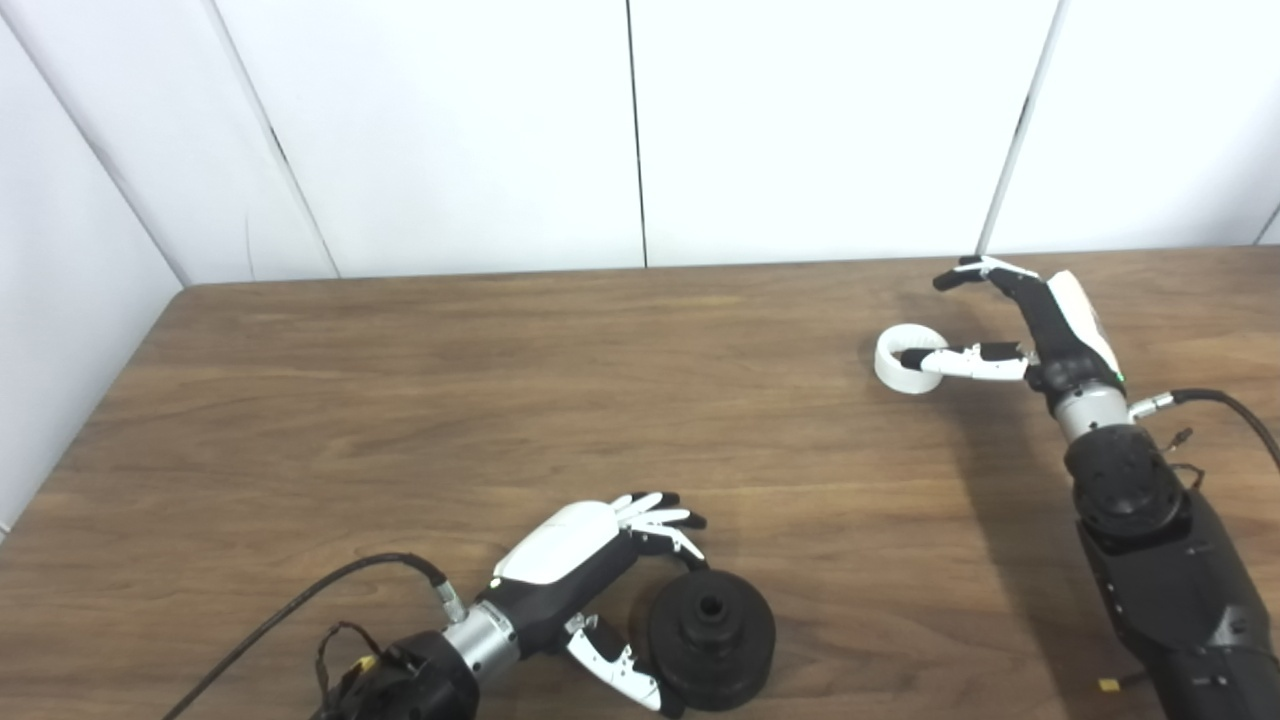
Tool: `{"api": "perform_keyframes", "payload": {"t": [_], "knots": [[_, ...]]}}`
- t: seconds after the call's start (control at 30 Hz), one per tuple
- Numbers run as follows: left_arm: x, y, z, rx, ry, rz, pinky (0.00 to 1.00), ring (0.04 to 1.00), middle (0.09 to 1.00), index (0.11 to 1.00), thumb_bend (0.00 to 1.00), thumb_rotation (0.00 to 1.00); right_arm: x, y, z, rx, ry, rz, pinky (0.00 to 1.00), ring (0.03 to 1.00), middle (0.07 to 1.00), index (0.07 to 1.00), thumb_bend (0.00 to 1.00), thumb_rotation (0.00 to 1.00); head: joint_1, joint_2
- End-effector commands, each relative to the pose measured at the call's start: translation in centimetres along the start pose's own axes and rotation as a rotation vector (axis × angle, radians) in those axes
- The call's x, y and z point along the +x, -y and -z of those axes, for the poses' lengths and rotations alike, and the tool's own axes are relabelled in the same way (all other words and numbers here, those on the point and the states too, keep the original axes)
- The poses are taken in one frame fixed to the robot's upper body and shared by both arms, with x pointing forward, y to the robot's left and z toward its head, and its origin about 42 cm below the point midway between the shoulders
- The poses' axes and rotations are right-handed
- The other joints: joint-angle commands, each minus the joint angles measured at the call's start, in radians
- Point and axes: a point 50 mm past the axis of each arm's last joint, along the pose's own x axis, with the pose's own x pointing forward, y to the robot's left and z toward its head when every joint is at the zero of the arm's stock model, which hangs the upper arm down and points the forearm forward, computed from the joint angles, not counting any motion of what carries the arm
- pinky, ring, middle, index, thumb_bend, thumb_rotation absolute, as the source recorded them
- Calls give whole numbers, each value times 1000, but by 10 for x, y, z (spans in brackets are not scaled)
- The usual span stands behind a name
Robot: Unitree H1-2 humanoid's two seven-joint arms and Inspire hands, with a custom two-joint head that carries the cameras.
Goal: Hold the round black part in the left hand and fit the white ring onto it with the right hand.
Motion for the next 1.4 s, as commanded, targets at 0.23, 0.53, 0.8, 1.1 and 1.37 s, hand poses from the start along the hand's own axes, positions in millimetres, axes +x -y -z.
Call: {"api": "perform_keyframes", "payload": {"t": [0.23,0.53,0.8,1.1,1.37], "knots": [[5,-10,-3,31,37,-38,1000,987,907,605,828,241,23,24,-29,-40,100,30,912,945,877,720,1000,343,-2,-3],[6,-11,-3,26,40,-46,1000,989,906,599,818,251,28,24,-32,-112,85,-52,924,969,909,807,1000,441,-2,-4],[7,-11,-3,25,37,-48,1000,990,908,598,823,249,33,22,-33,-160,50,-123,936,996,942,864,1000,462,-1,-5],[7,-12,-2,17,35,-48,1000,991,907,602,825,243,41,22,-30,-215,4,-190,939,1000,985,912,1000,445,0,-3],[8,-13,-4,20,34,-55,1000,986,907,601,830,239,46,19,-22,-230,-22,-209,936,1000,983,900,1000,450,1,-1]]}}
